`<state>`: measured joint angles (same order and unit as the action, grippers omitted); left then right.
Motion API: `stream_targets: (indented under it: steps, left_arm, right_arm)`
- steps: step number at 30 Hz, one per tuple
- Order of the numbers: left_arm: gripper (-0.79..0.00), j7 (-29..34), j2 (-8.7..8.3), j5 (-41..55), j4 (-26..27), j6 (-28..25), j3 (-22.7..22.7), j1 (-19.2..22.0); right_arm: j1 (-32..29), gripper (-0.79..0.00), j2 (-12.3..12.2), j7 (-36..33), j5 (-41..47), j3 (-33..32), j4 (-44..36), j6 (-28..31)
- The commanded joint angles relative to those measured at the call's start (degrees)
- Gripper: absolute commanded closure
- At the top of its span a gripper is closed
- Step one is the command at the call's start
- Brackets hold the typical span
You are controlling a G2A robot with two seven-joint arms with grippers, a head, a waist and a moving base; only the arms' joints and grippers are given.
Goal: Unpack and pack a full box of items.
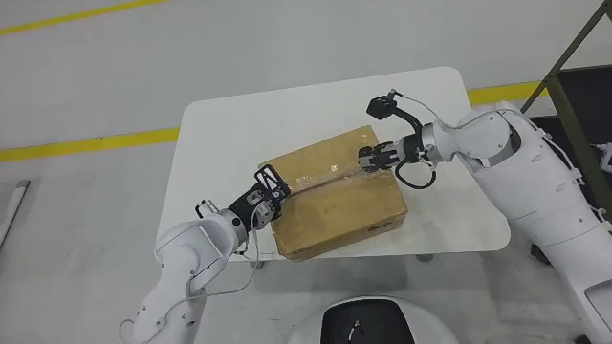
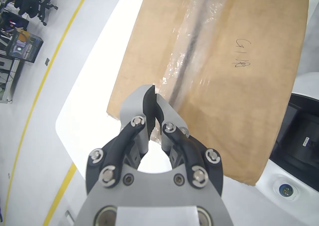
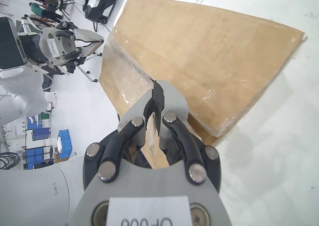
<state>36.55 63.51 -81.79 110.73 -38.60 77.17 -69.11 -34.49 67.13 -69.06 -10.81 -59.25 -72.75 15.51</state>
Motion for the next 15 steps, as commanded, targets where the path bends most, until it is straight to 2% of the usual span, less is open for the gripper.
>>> stream_targets:
  steps: [1,15]
  left_arm:
    - [0.0,0.1,0.0,-0.1,-0.3,-0.3,-0.6,0.4]
    - [0.0,1.5,-0.14,-1.5,-2.7,-1.6,-3.9,2.4]
  right_arm:
    - [0.0,0.0,-0.1,0.1,-0.4,0.0,-0.2,0.0]
    - [0.5,0.0,-0.4,1.0,-3.1,1.6,-0.5,1.3]
